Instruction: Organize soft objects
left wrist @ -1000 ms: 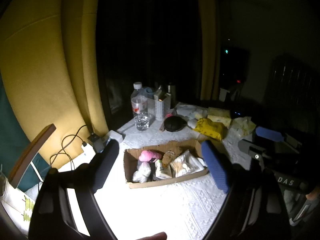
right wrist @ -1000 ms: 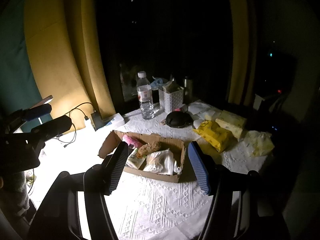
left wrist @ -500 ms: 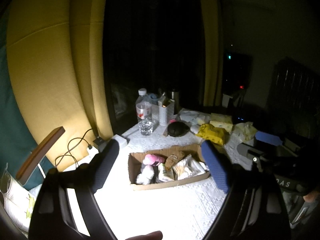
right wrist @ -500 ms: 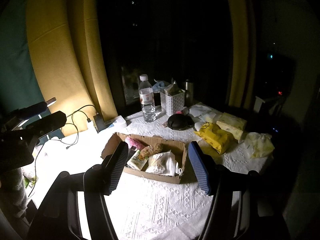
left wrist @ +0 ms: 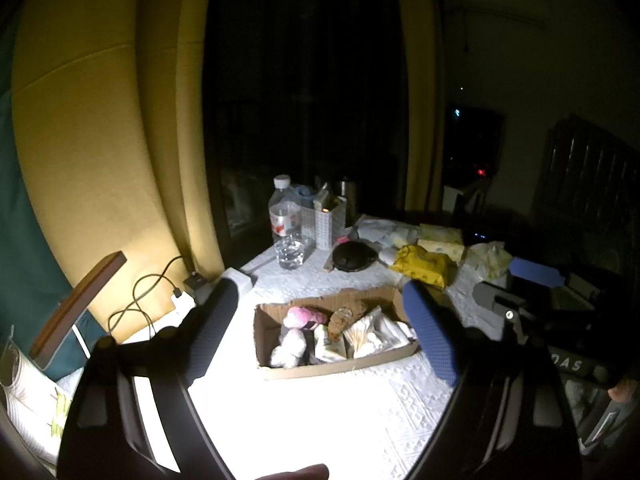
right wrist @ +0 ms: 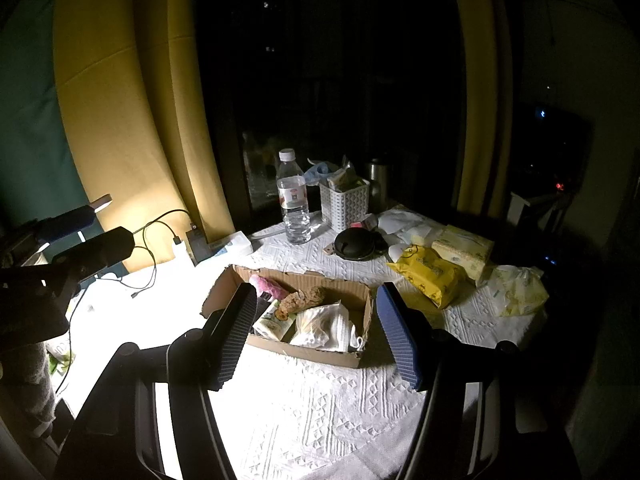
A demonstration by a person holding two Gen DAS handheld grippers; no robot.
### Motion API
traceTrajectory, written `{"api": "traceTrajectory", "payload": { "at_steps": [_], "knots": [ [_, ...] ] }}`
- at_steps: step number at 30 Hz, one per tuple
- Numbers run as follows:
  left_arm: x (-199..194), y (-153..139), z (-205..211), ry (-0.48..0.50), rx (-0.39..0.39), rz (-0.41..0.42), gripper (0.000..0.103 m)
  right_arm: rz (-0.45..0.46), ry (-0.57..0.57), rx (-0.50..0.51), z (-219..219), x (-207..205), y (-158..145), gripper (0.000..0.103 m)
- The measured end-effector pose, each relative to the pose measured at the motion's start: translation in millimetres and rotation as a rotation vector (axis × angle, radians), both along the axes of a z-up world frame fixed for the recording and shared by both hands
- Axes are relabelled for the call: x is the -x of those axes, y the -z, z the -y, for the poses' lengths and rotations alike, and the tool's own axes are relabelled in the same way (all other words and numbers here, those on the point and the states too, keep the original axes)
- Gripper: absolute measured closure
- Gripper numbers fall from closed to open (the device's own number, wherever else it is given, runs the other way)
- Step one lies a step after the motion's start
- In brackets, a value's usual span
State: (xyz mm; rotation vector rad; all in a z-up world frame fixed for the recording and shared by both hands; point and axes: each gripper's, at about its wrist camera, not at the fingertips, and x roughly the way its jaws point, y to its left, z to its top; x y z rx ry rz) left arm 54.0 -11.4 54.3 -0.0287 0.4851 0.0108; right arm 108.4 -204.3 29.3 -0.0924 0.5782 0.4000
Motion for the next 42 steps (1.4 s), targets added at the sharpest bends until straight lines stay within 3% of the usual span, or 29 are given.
{"api": "traceTrajectory", "payload": {
  "at_steps": [42],
  "knots": [
    [-9.1, 7.4, 2.6, 0.004, -0.012, -0.011, 0.017, -0.010, -0.010, 0.003, -3.8, -3.5, 3.6, 0.037]
  ]
}}
